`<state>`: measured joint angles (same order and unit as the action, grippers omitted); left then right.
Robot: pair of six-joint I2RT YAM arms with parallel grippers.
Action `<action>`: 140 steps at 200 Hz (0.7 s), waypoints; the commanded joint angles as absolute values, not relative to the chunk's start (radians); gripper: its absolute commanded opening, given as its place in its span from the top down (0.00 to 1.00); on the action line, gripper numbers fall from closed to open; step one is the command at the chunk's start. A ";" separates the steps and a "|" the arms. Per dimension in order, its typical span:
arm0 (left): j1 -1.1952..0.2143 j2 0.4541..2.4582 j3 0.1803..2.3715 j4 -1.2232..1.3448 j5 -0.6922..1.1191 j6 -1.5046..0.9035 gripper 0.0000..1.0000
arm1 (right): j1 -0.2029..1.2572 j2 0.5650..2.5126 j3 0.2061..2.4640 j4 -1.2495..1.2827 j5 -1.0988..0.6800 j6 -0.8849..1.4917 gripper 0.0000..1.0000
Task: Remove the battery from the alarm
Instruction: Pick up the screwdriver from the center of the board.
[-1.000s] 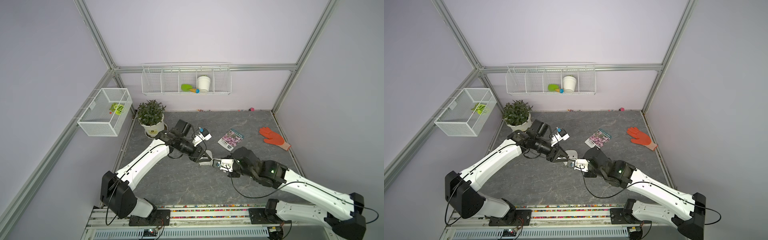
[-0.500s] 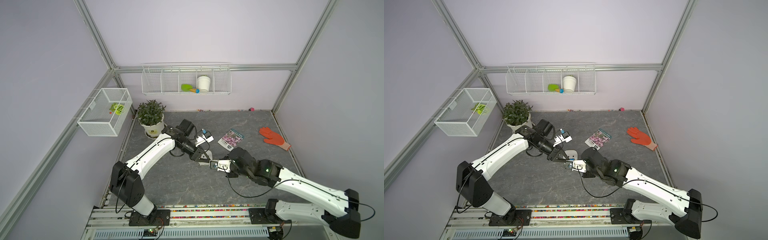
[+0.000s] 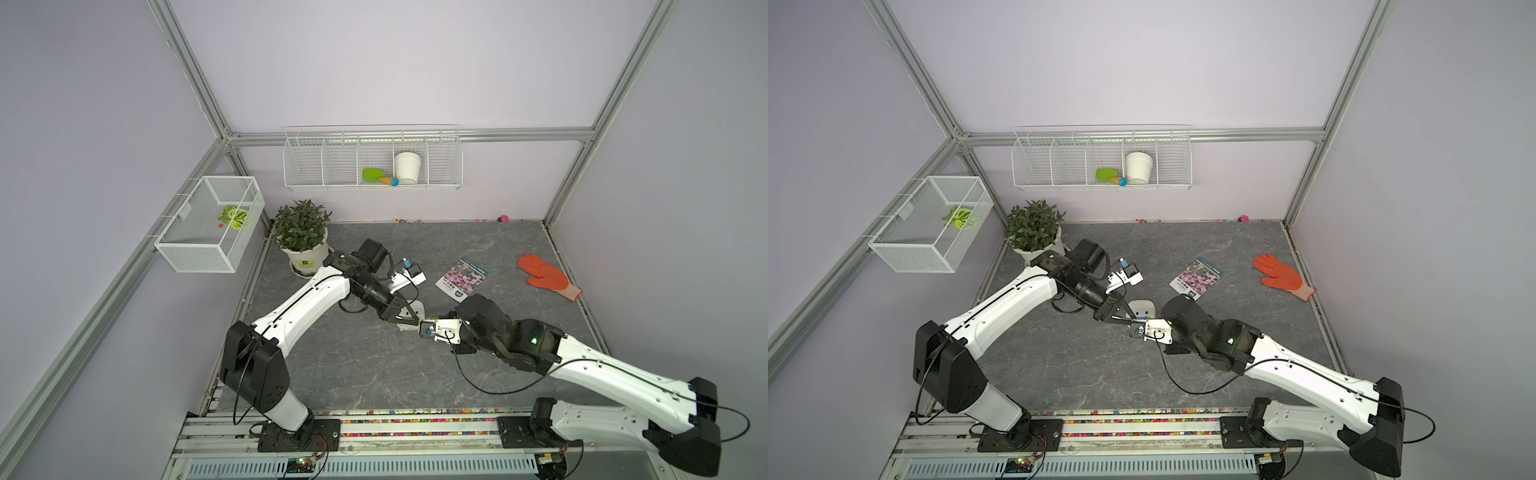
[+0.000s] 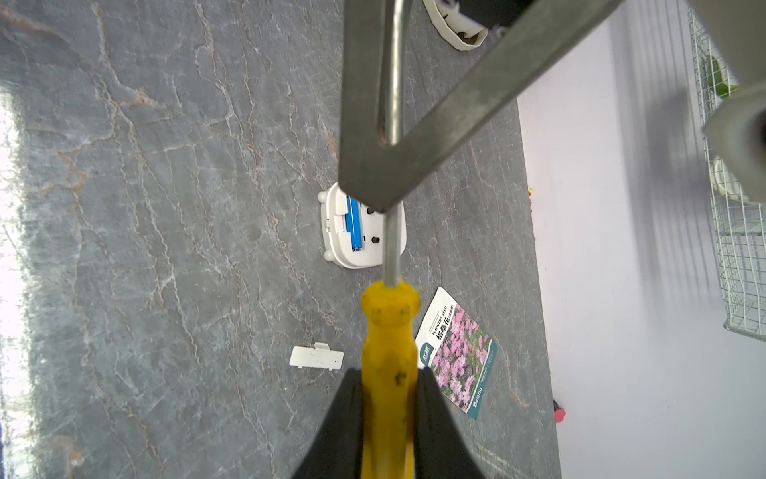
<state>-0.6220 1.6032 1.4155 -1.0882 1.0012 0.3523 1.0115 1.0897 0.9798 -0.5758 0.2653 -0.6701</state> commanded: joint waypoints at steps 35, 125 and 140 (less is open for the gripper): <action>-0.629 1.552 1.385 -0.996 1.074 0.319 1.00 | 0.904 0.987 0.986 -0.560 0.103 -0.515 0.34; -0.565 1.157 0.865 0.242 0.904 -0.330 1.00 | 0.277 0.813 0.640 0.498 -0.663 0.695 0.01; -0.566 1.138 0.798 0.409 0.856 -0.405 1.00 | 0.268 0.897 0.560 0.818 -0.637 0.970 0.01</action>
<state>-0.5663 1.1683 0.8791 -0.0437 0.9653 -0.1833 0.2970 0.7994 0.6708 0.1982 -0.5255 0.3592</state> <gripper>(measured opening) 0.082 0.988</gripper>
